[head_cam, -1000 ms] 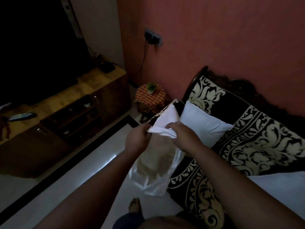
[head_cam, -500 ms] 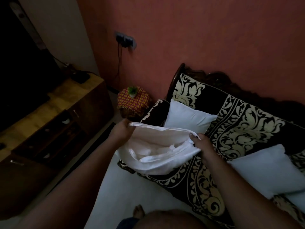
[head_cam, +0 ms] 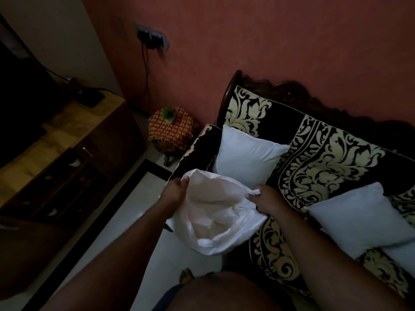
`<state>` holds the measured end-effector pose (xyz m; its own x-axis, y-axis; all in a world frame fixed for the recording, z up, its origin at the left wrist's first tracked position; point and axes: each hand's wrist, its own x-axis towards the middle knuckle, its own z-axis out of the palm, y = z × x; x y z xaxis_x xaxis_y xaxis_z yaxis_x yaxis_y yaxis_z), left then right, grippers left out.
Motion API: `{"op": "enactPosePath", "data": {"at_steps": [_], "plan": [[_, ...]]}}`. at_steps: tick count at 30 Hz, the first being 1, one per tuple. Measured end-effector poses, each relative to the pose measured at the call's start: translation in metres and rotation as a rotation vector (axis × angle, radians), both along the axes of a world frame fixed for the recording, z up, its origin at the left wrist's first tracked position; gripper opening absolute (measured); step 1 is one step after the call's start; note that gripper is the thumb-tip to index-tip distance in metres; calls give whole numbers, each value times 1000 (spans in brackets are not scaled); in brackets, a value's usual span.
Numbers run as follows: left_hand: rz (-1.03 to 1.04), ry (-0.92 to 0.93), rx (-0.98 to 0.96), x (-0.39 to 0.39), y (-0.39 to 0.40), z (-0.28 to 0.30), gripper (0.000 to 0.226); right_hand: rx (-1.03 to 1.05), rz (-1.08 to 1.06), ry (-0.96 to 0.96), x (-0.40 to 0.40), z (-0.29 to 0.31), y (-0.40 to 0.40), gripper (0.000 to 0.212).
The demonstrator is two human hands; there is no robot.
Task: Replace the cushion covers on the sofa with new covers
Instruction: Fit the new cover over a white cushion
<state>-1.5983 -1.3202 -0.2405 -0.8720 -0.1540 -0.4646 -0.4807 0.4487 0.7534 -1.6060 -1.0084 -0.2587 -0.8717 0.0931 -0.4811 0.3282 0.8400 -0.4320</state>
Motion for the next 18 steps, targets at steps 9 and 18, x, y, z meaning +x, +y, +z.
{"op": "enactPosePath", "data": {"at_steps": [9, 18], "plan": [[55, -99, -54, -56, 62, -37, 46, 33, 54, -216, -74, -77, 51, 59], [74, -197, -193, -123, 108, -74, 42, -94, 216, 41, -213, -136, 90, 76]]}}
